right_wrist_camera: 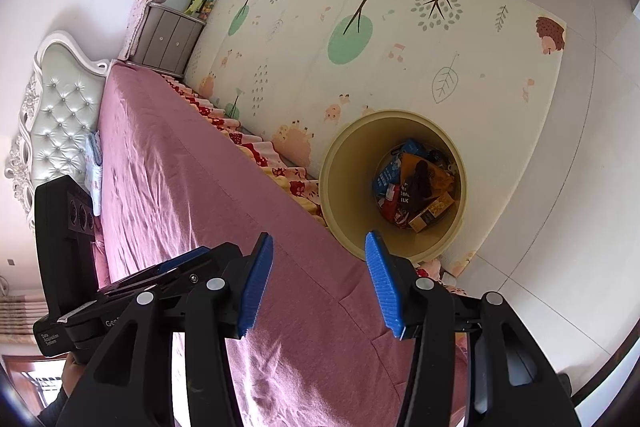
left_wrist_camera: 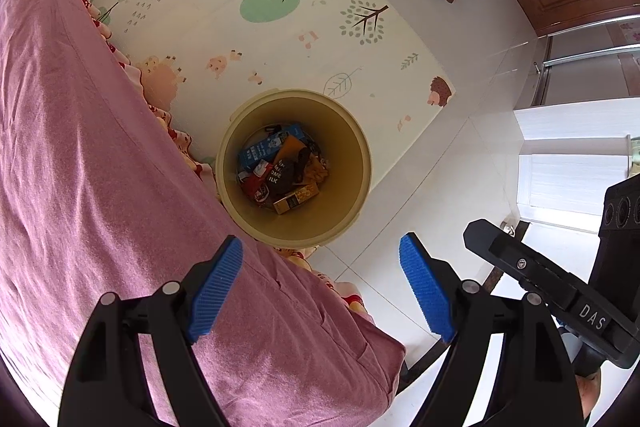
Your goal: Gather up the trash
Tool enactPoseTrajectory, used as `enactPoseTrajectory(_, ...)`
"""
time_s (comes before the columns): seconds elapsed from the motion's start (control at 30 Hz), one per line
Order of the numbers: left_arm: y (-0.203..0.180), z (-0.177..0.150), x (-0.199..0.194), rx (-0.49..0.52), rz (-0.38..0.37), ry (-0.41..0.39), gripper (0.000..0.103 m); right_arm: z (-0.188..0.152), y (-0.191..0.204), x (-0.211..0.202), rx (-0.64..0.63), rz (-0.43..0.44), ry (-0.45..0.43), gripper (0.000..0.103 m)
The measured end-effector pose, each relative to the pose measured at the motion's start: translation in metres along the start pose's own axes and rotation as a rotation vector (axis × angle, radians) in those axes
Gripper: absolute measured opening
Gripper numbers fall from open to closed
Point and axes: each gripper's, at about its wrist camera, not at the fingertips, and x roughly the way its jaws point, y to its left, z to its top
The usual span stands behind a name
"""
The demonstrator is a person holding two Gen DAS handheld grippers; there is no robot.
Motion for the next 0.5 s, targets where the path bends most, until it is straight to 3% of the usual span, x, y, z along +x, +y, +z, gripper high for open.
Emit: enactPoseTrajectory(0.5, 0.012, -0.022, -0.050, -0.029, -0.016, -0.076, 0.080, -0.010, 0.045, -0.020, -0.081, 0.011, -0.015, 0.050)
